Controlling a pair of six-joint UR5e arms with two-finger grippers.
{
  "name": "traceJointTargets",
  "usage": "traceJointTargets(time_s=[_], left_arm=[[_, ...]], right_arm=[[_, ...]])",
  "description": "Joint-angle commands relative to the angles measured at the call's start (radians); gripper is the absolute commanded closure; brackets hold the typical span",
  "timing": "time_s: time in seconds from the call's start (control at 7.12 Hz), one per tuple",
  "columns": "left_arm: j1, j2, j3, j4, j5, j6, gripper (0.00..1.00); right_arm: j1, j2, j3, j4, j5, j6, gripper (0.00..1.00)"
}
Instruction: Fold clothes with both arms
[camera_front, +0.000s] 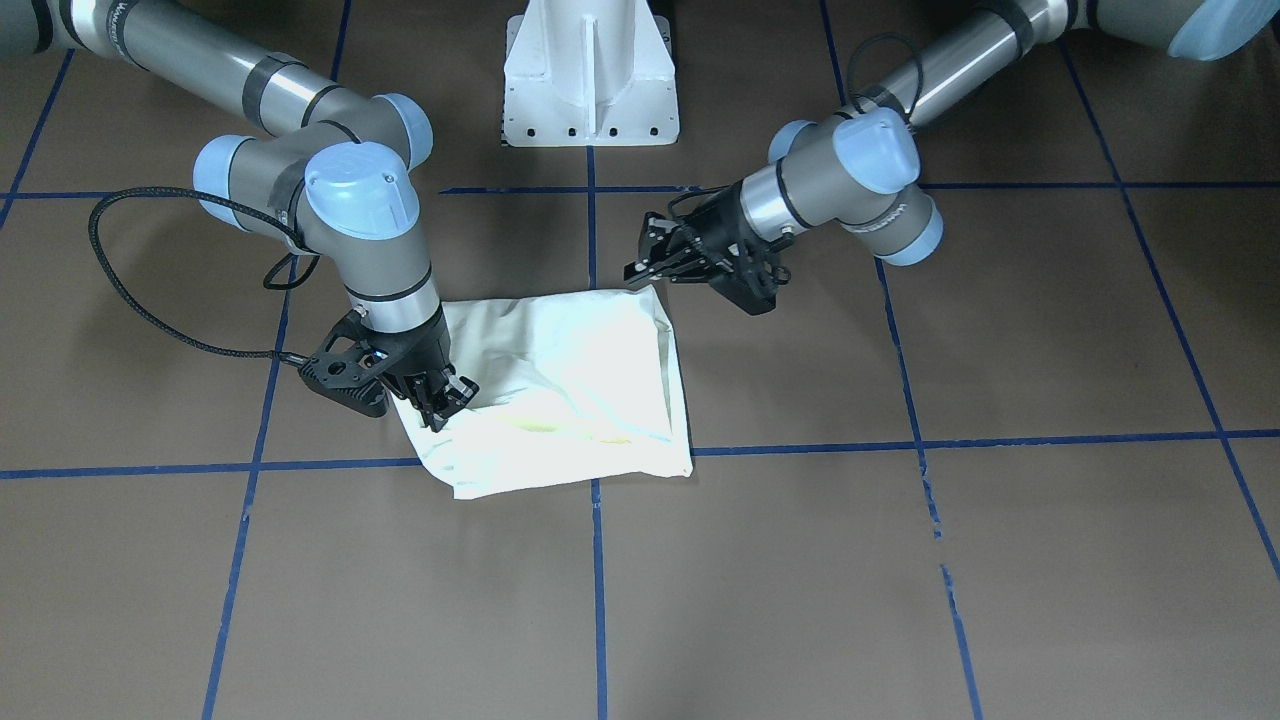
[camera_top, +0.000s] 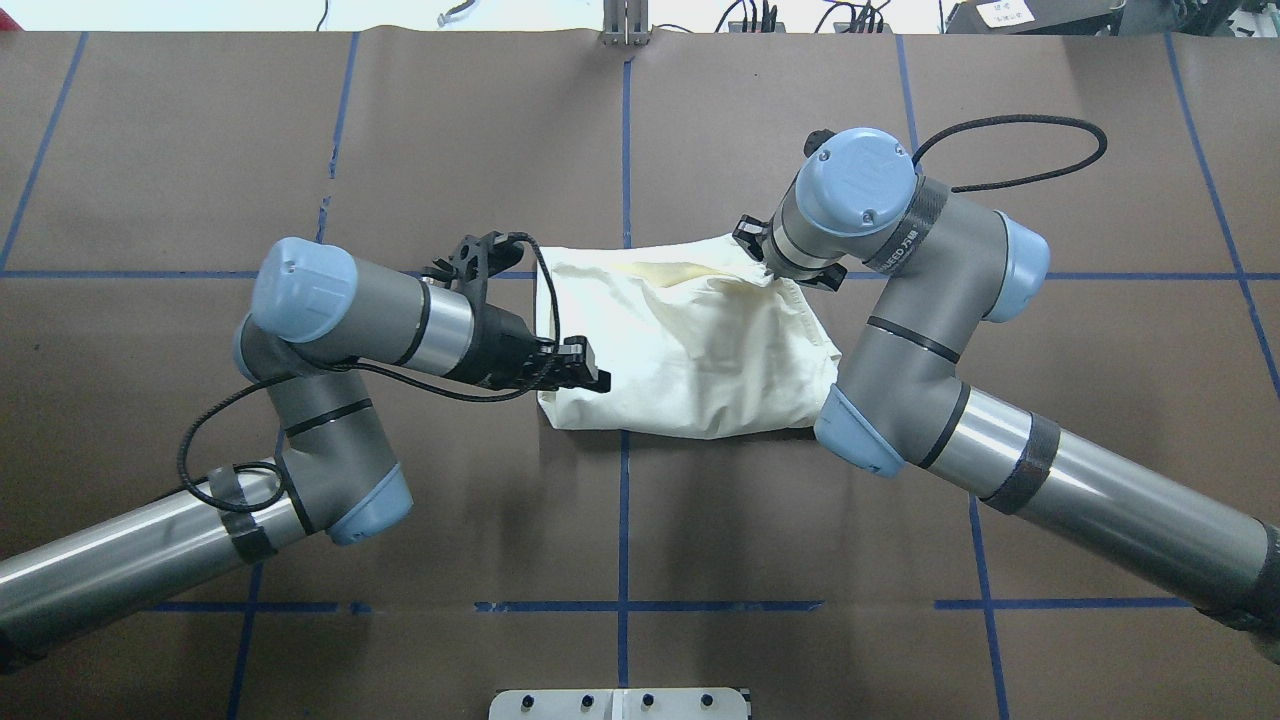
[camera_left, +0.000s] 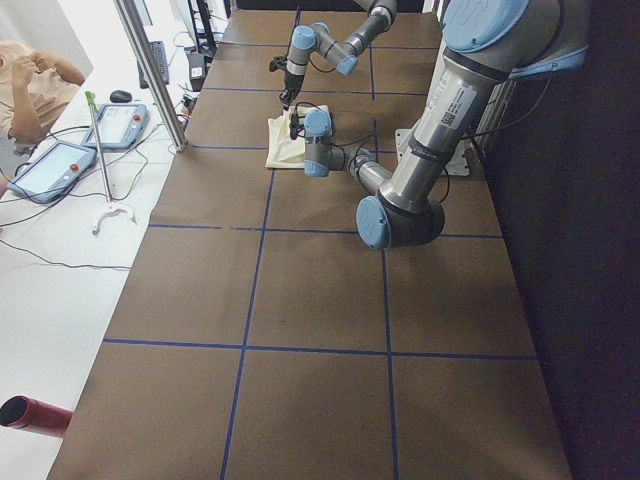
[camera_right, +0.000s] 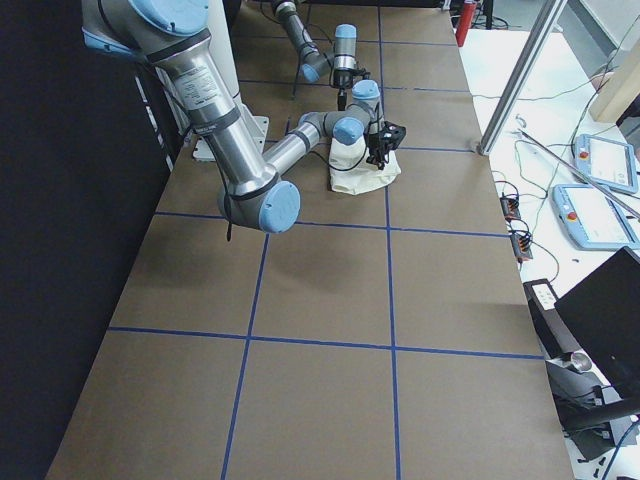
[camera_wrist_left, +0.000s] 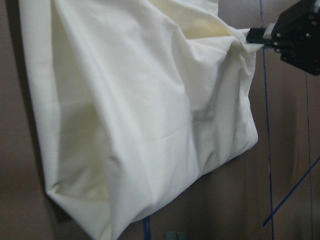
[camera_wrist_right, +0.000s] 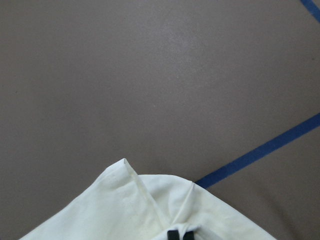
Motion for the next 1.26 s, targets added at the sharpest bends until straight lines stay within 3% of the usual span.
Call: traceJointTargets(time_s=[0.0,0.7,1.12], left_arm=[[0.043,-0.044,0.069,0.021,0.062,0.003,1.0],[0.043,0.072,0.043,0.021,0.064,0.087,1.0],[0.017,0.153,-0.078,0.034,0.067,0.078,1.0]], right_arm=[[0.0,0.001,0.0,0.0,0.002,0.0,1.0],[0.002,0.0,0.003,0.0,0.002,-0.002,1.0],[0.006,-0.008,0.002,0.002,0.0,-0.023,1.0]])
